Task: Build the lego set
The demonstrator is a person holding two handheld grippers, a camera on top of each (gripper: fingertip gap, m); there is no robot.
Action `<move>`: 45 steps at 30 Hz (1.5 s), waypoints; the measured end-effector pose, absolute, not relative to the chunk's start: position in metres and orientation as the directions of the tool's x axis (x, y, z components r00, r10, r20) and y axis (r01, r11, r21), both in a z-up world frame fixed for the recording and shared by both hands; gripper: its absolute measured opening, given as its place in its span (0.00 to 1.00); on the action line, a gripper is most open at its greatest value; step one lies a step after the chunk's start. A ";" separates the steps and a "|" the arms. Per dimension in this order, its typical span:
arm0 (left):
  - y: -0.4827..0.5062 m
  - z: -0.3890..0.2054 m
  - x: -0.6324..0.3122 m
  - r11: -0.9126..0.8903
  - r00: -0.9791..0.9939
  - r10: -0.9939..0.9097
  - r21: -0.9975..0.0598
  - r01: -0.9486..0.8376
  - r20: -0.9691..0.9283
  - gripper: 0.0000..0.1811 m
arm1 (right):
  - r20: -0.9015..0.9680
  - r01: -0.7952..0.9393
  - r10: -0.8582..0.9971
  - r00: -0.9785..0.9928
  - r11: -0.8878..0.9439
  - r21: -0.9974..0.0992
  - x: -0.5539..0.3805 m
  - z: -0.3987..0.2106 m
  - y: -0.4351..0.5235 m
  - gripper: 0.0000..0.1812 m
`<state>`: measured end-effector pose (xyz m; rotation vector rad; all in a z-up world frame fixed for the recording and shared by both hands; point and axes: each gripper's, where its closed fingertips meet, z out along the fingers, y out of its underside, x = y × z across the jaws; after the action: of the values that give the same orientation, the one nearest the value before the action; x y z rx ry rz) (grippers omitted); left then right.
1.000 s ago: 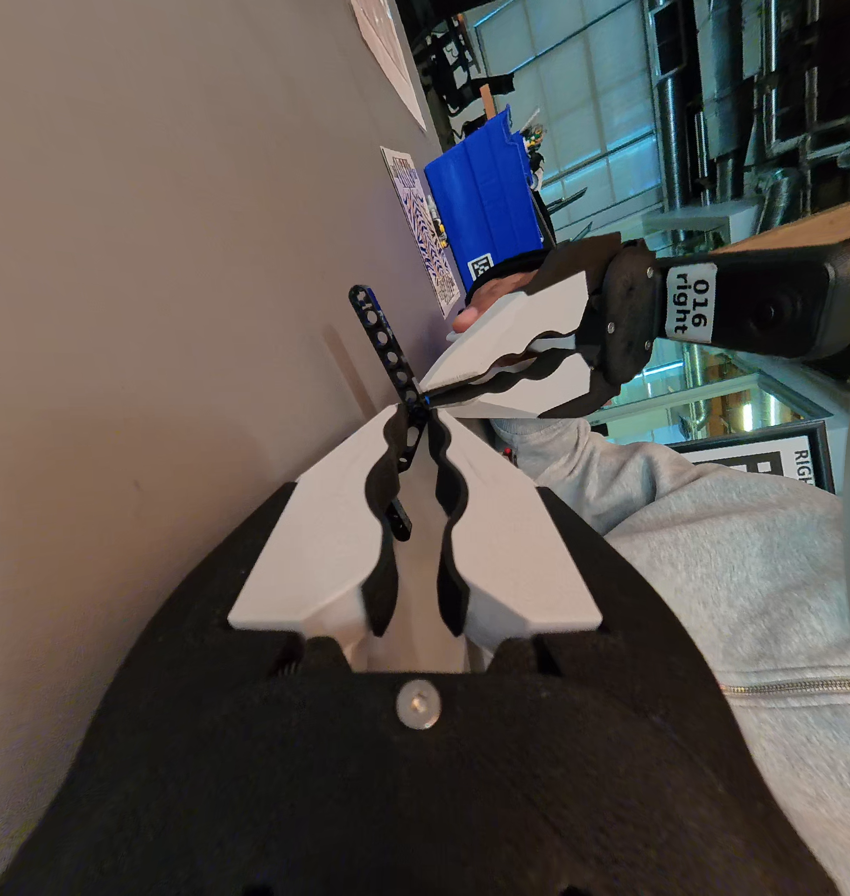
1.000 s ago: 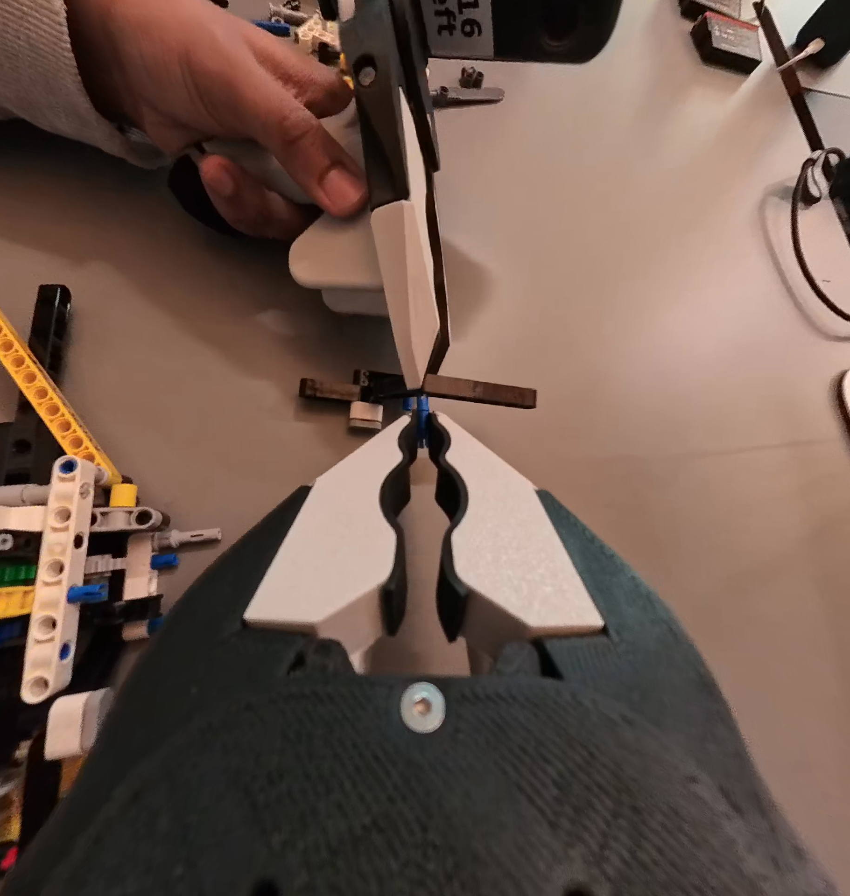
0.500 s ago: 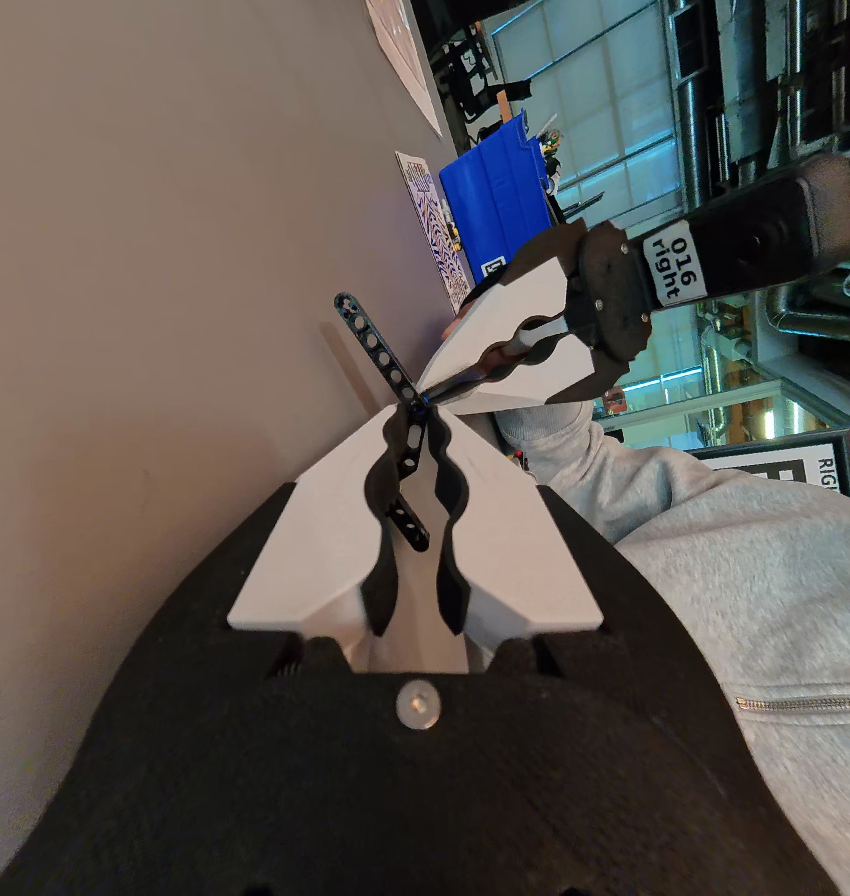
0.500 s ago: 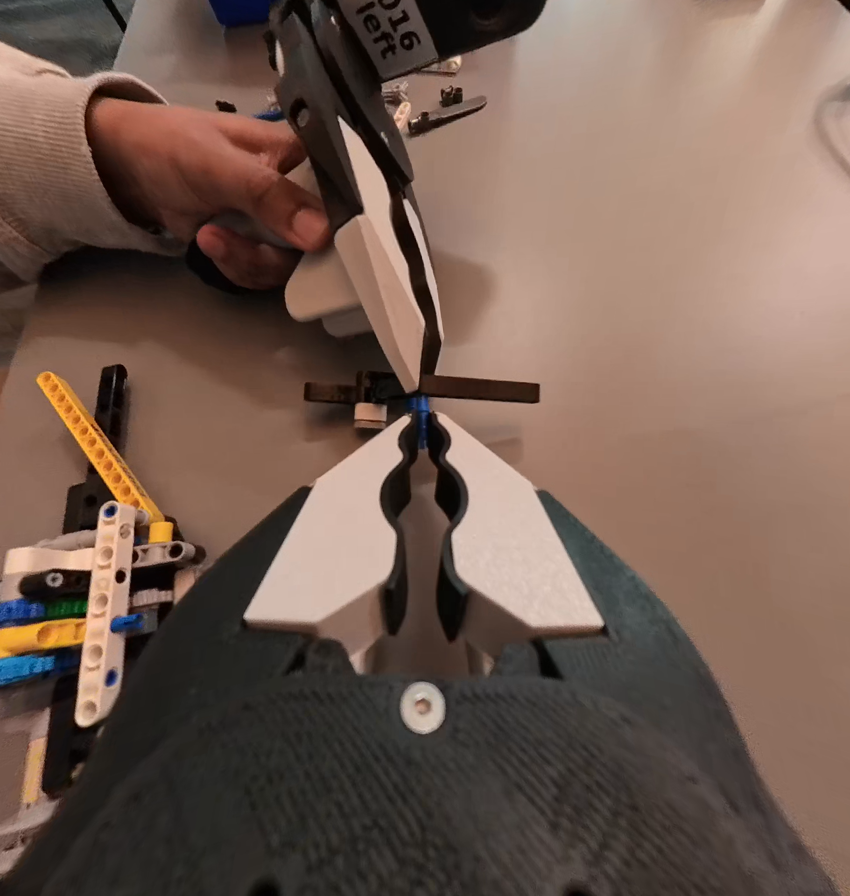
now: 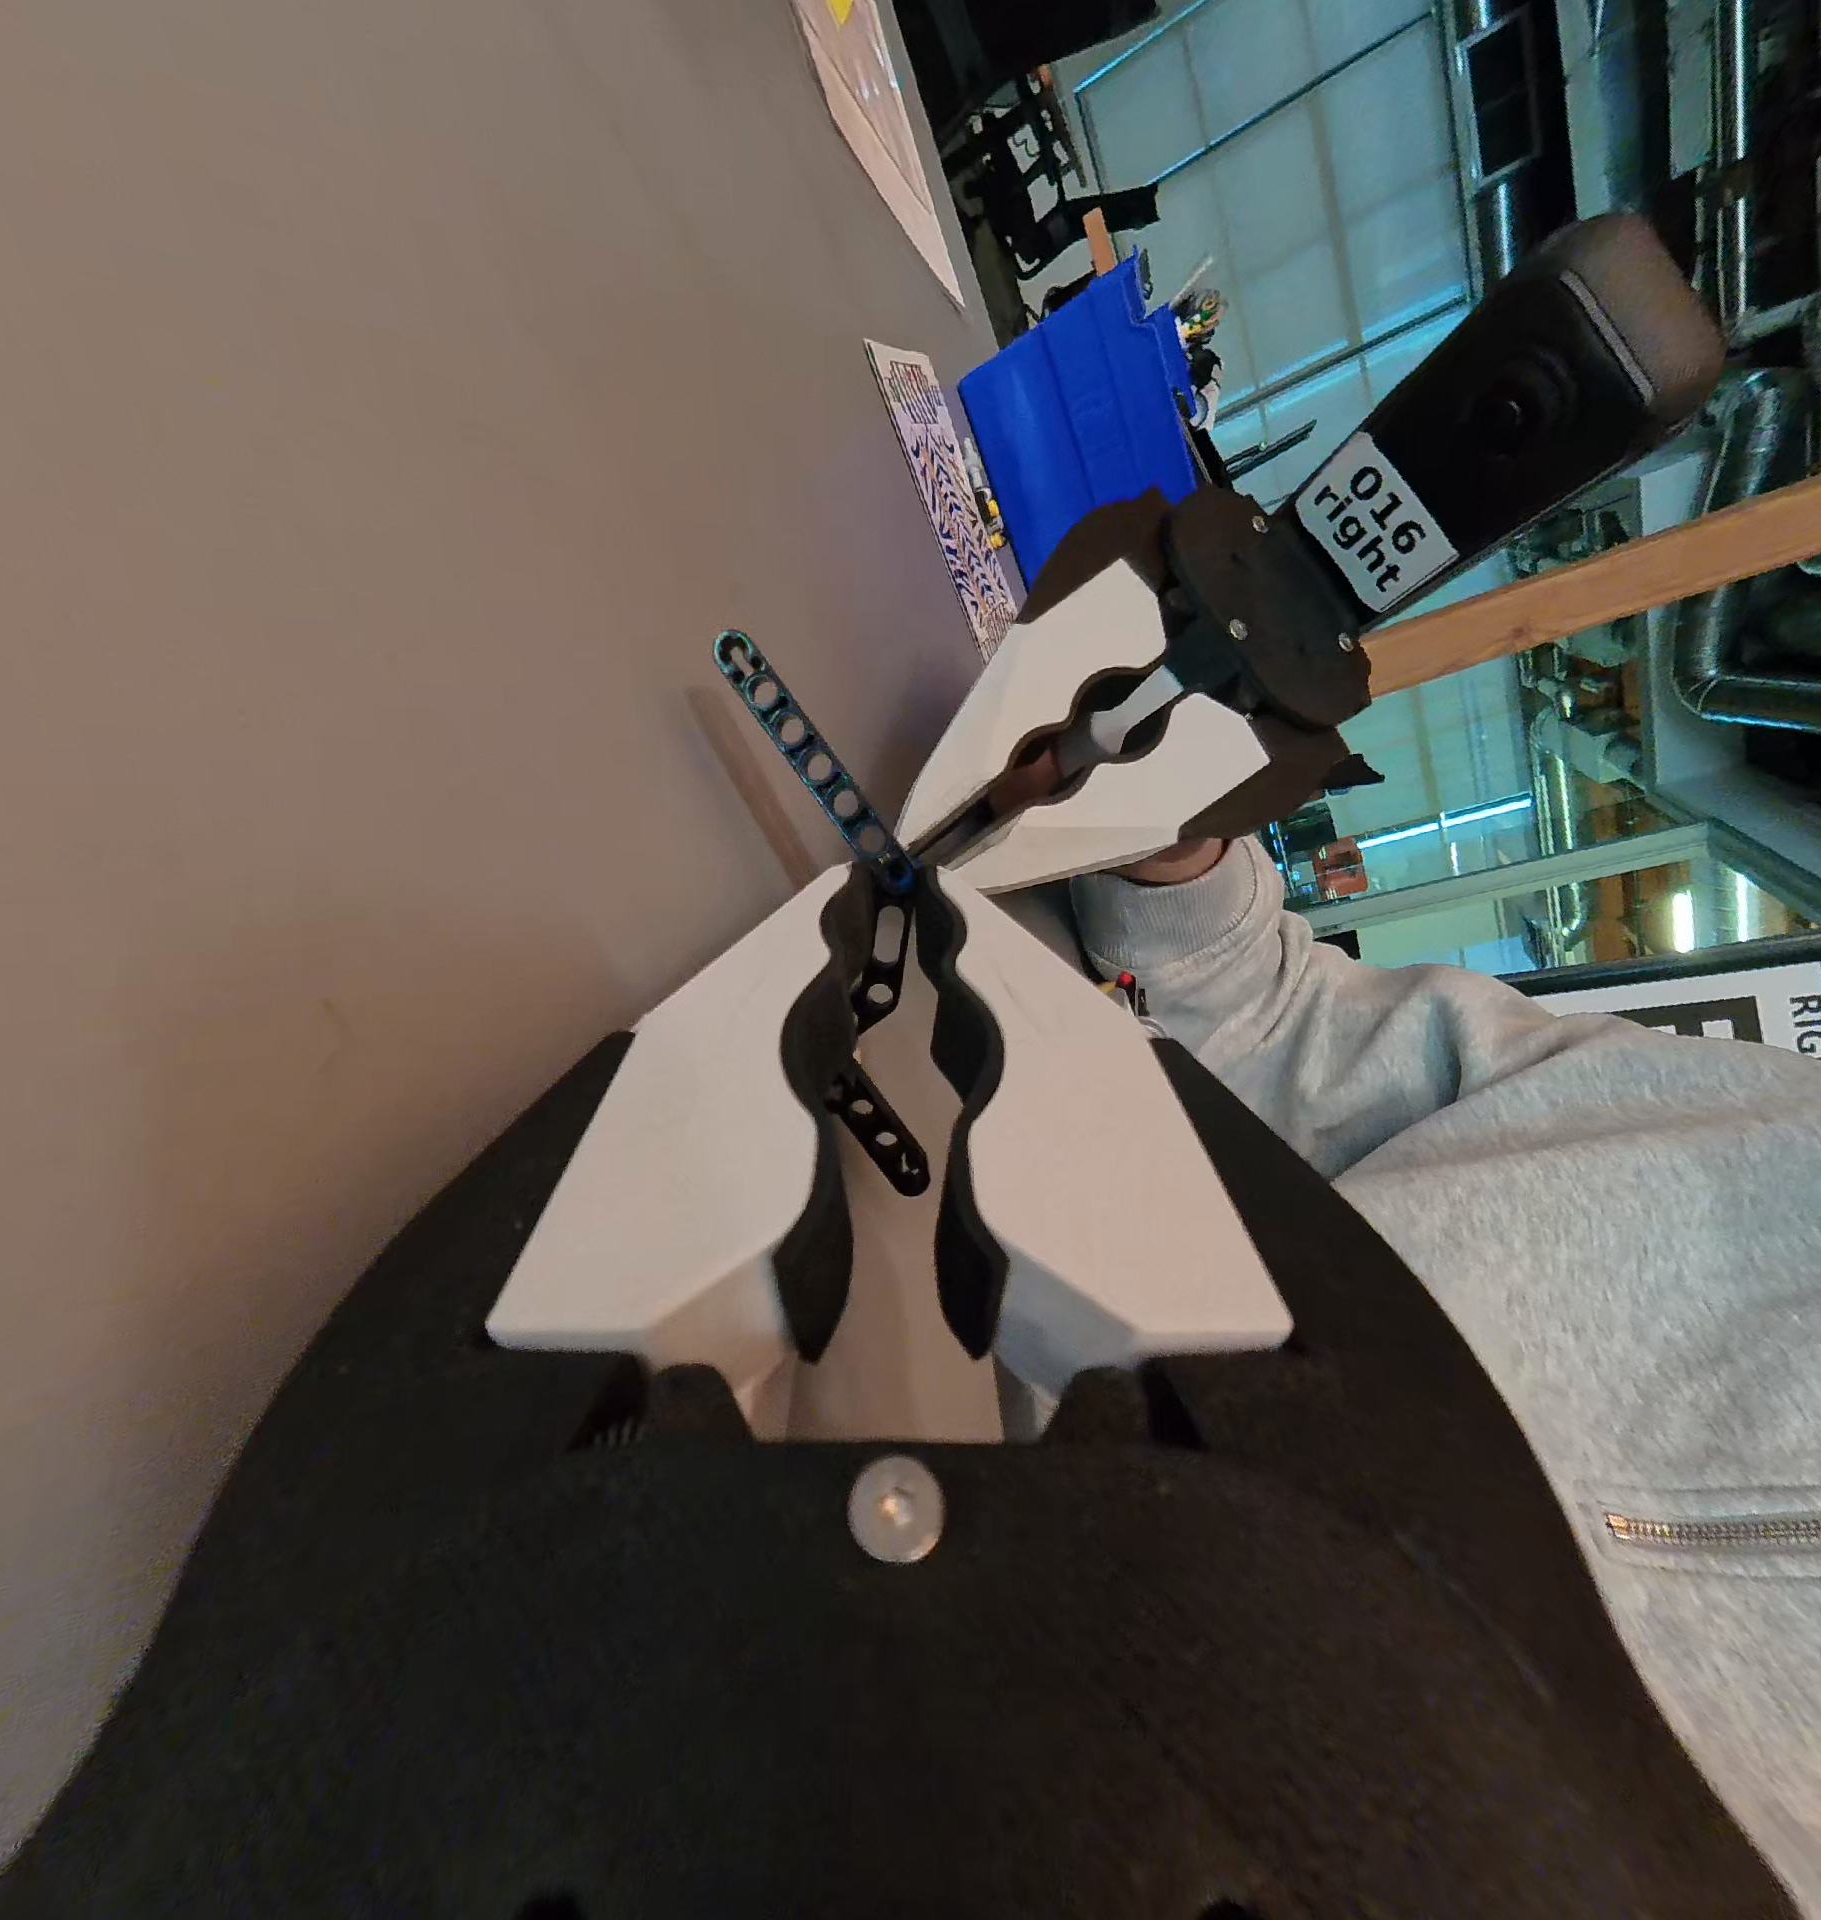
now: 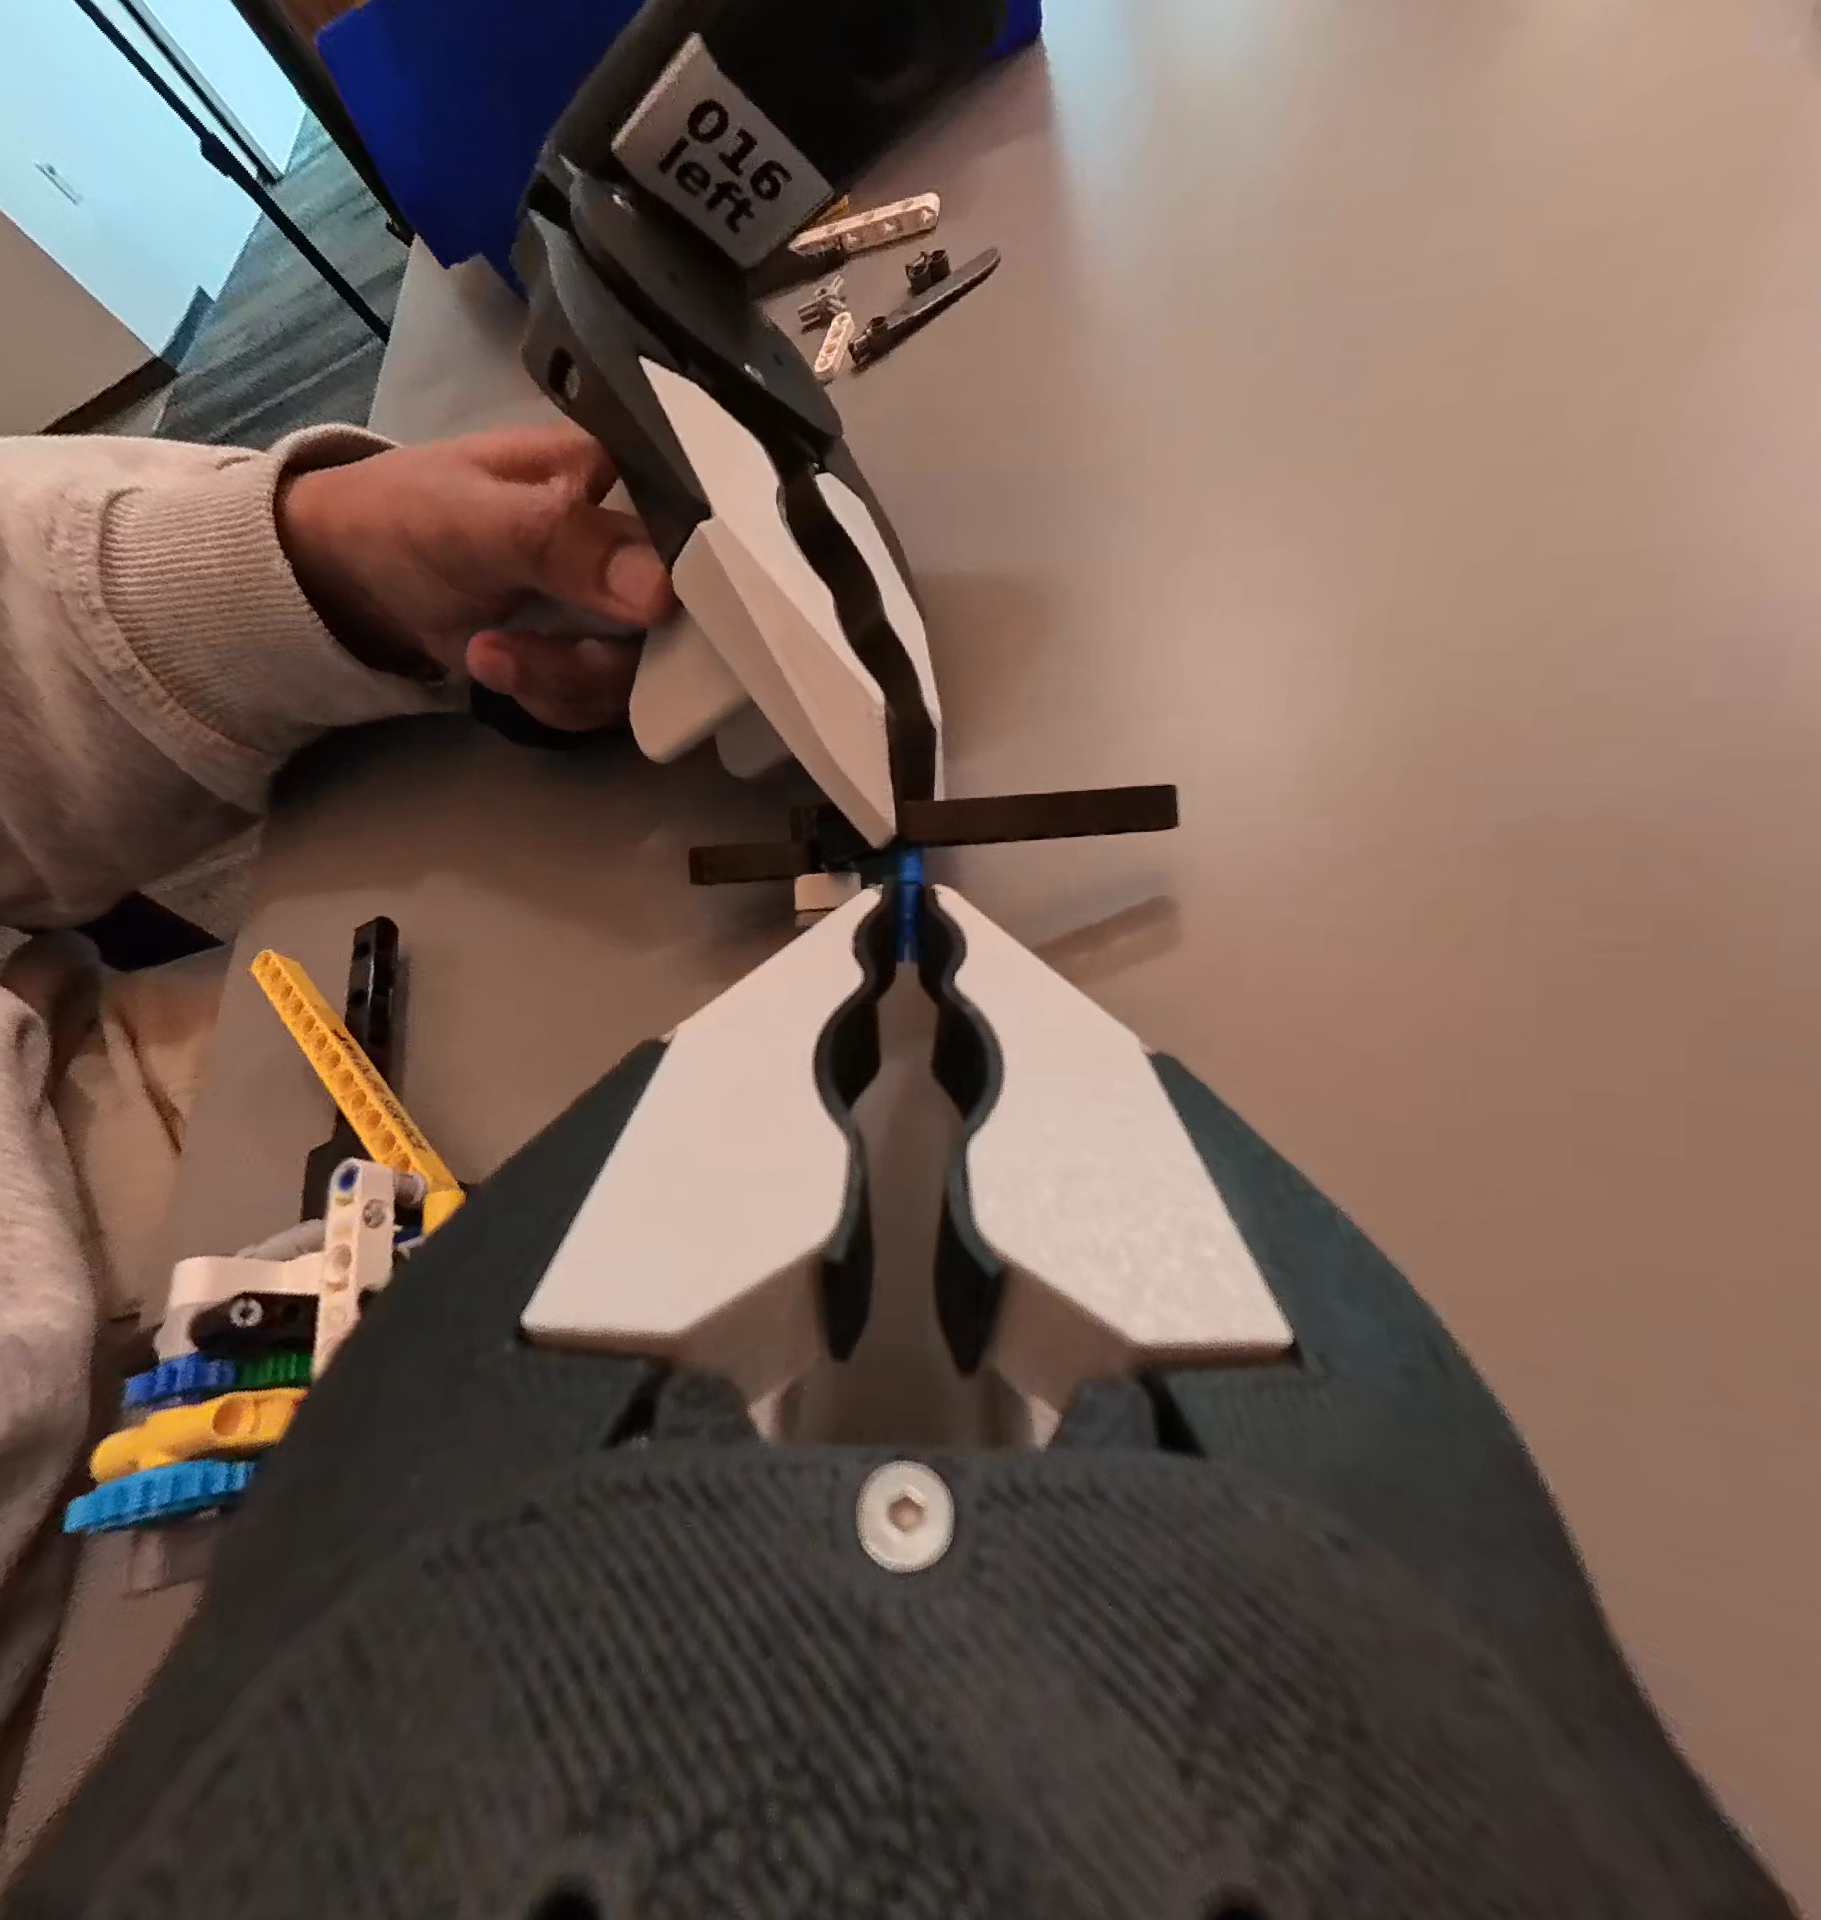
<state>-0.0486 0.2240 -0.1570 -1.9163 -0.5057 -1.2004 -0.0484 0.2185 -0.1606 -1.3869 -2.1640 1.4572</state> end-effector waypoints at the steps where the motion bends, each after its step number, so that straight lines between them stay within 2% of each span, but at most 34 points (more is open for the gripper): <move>1: 0.224 -0.157 -0.048 -0.602 0.469 -0.078 -0.417 0.681 0.880 0.04 | -0.308 0.584 0.773 -0.554 0.097 -0.806 -0.048 -0.161 0.218 0.01; 10: 0.223 -0.157 -0.047 -0.612 0.463 -0.079 -0.409 0.677 0.883 0.05 | -0.461 0.656 0.729 -0.506 -0.022 -0.755 -0.047 -0.161 0.217 0.01; 15: 0.222 -0.154 -0.048 -0.609 0.431 -0.092 -0.393 0.689 0.898 0.04 | -0.475 0.654 0.720 -0.506 -0.039 -0.755 -0.048 -0.159 0.216 0.00; 21: 0.221 -0.154 -0.037 -0.657 0.407 -0.117 -0.378 0.653 0.906 0.05 | -0.283 0.622 0.789 -0.546 0.156 -0.767 -0.047 -0.174 0.204 0.00; 25: 0.222 -0.153 -0.039 -0.646 0.410 -0.122 -0.386 0.659 0.904 0.05 | -0.311 0.630 0.782 -0.541 0.131 -0.766 -0.047 -0.172 0.207 0.00; 38: 0.224 -0.145 -0.048 -0.577 0.416 -0.150 -0.421 0.700 0.897 0.04 | -0.235 0.611 0.829 -0.507 0.154 -0.776 -0.050 -0.170 0.239 0.00; 43: 0.223 -0.143 -0.050 -0.571 0.390 -0.152 -0.403 0.715 0.908 0.04 | -0.012 0.446 0.775 -0.631 0.350 -0.824 -0.047 -0.169 0.238 0.01; 45: 0.223 -0.146 -0.048 -0.582 0.409 -0.141 -0.409 0.703 0.902 0.04 | 0.045 0.389 0.706 -0.706 0.440 -0.809 -0.037 -0.173 0.229 0.09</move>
<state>-0.0484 0.2234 -0.1463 -1.8334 -0.4839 -1.2774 -0.0374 0.2289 -0.1733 -0.9301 -2.3199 1.1577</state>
